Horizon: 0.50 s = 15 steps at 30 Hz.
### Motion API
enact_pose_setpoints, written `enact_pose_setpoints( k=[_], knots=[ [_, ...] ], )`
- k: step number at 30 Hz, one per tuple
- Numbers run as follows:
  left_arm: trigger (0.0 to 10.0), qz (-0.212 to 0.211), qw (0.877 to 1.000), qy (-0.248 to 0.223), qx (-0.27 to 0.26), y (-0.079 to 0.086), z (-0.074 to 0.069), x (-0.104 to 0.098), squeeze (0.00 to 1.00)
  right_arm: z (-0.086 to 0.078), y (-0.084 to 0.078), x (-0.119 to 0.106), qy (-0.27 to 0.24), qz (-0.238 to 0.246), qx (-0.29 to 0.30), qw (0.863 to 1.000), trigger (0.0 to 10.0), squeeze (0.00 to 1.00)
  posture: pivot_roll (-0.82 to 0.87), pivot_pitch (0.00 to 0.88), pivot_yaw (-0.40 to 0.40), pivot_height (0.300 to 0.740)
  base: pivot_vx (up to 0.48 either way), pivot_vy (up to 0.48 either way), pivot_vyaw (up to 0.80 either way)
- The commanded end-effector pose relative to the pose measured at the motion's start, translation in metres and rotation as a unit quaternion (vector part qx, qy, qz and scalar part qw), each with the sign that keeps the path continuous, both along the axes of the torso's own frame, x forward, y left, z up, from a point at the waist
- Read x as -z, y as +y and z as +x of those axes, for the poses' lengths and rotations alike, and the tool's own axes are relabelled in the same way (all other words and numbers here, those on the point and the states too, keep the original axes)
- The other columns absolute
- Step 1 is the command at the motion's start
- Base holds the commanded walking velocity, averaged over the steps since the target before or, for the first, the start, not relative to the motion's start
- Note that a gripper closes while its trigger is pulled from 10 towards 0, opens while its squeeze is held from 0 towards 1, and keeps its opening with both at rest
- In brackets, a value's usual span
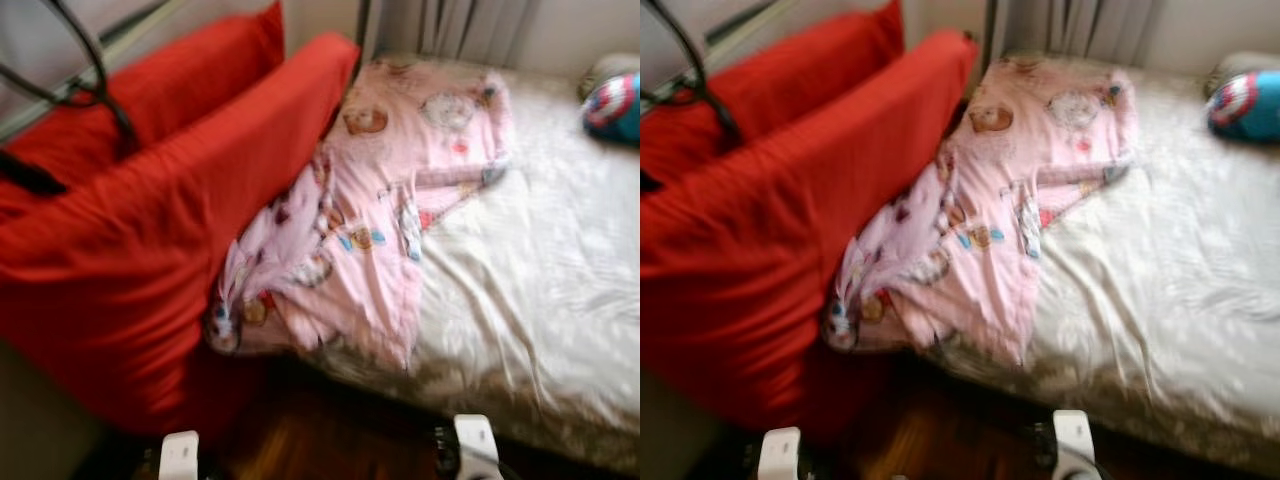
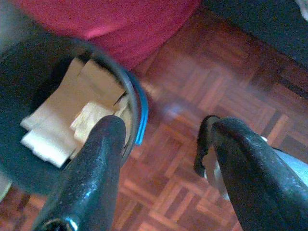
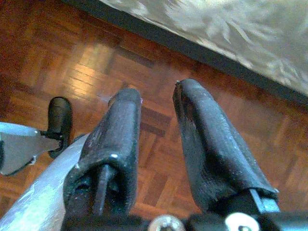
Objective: Clean up the room
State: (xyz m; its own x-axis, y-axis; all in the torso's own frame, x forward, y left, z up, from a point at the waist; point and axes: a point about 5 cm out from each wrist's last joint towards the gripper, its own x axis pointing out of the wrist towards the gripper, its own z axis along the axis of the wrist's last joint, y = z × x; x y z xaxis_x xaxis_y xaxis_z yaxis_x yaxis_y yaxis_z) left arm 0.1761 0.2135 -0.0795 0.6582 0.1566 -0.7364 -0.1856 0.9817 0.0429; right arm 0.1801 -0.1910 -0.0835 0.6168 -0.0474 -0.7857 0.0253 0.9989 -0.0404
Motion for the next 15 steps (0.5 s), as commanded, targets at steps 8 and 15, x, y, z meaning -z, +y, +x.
enact_pose_setpoints(
  k=[8,15],
  knots=[
    [10.0,-0.007,1.000,0.018,-0.006,-0.0020,-0.0107,0.0057,0.00,-0.0060,-0.0030,0.0026,0.010,-0.003,0.005,1.000,10.0,0.00,-0.06,0.134,-0.002,0.740,0.000,0.000,0.53],
    [10.0,-0.012,1.000,0.017,-0.007,-0.0031,-0.0103,0.0057,0.00,-0.0062,-0.0031,0.0027,0.010,-0.002,0.010,1.000,10.0,0.00,-0.06,0.135,-0.002,0.740,0.000,0.000,0.00]
  ],
)
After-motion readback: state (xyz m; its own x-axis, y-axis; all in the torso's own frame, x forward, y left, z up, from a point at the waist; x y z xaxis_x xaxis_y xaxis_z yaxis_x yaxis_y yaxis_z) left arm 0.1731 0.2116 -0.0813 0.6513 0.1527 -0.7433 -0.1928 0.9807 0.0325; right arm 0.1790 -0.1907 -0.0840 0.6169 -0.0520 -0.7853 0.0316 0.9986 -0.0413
